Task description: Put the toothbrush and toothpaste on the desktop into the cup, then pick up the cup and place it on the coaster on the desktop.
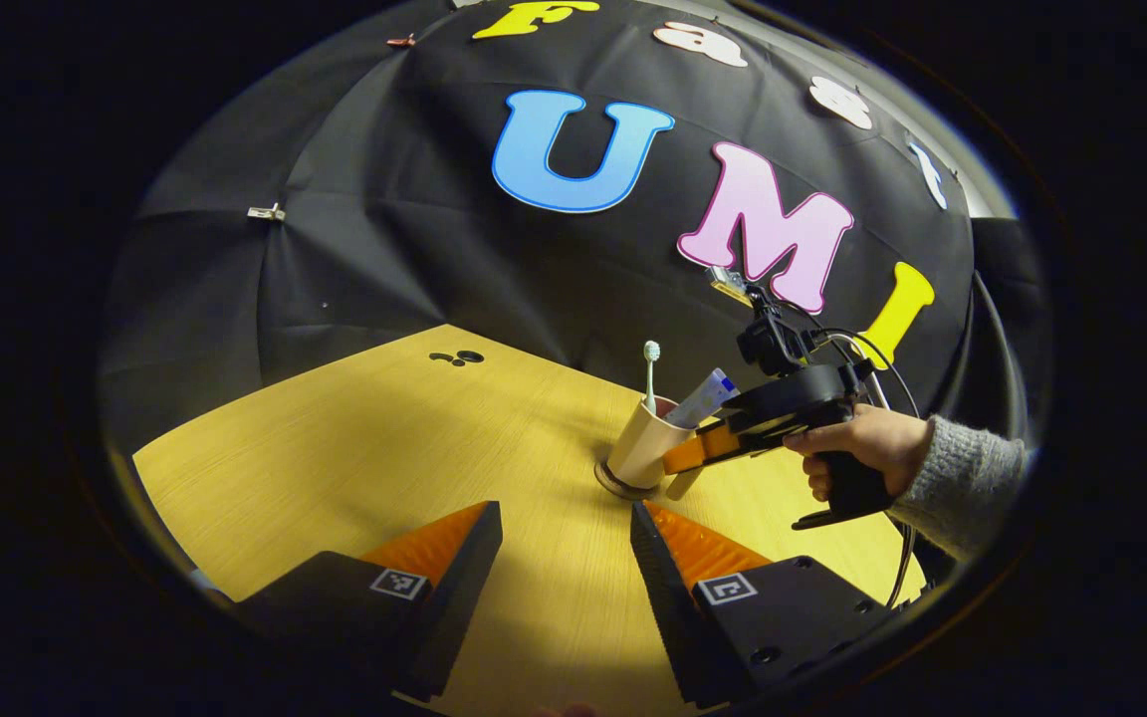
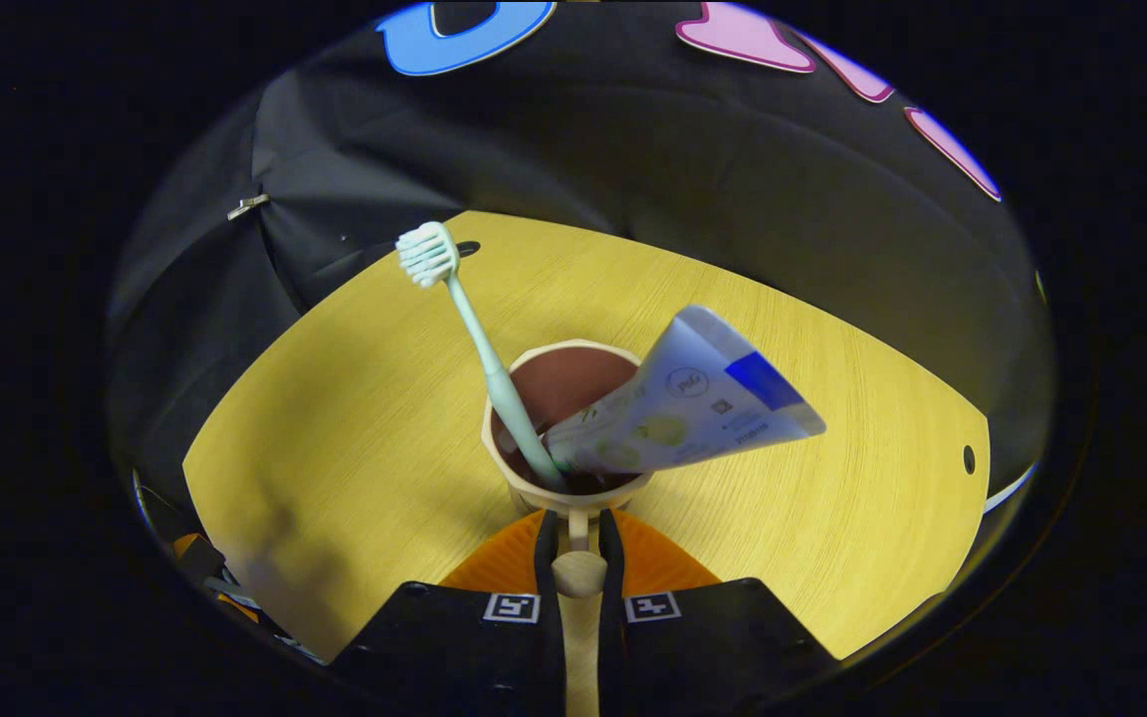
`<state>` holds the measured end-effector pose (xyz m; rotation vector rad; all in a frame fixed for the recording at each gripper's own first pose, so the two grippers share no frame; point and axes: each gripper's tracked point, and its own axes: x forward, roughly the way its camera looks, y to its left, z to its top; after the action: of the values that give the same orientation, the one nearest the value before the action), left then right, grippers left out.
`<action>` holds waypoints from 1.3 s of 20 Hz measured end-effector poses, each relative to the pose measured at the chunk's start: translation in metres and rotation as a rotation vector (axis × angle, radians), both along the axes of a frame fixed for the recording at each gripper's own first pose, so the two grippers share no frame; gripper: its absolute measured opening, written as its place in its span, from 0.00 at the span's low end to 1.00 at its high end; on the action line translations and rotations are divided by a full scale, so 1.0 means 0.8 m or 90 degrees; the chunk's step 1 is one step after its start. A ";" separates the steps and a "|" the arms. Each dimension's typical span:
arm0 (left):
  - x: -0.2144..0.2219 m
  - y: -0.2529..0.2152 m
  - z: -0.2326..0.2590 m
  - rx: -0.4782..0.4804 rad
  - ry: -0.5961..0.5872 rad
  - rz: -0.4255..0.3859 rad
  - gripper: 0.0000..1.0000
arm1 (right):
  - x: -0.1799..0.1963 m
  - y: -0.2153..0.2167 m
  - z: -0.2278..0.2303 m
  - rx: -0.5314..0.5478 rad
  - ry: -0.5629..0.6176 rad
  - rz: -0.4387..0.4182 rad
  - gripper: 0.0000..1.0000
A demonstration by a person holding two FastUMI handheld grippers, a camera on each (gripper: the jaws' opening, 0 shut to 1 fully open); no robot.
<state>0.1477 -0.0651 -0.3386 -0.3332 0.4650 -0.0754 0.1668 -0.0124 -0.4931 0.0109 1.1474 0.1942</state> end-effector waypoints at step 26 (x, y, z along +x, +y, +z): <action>-0.037 0.014 0.116 -0.042 -0.013 -0.038 0.84 | -0.005 0.003 0.118 0.023 -0.165 -0.120 0.75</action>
<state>0.1180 -0.0536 -0.2460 -0.3831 0.4523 -0.1523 0.1625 -0.0101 -0.3987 0.1212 0.8787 0.0469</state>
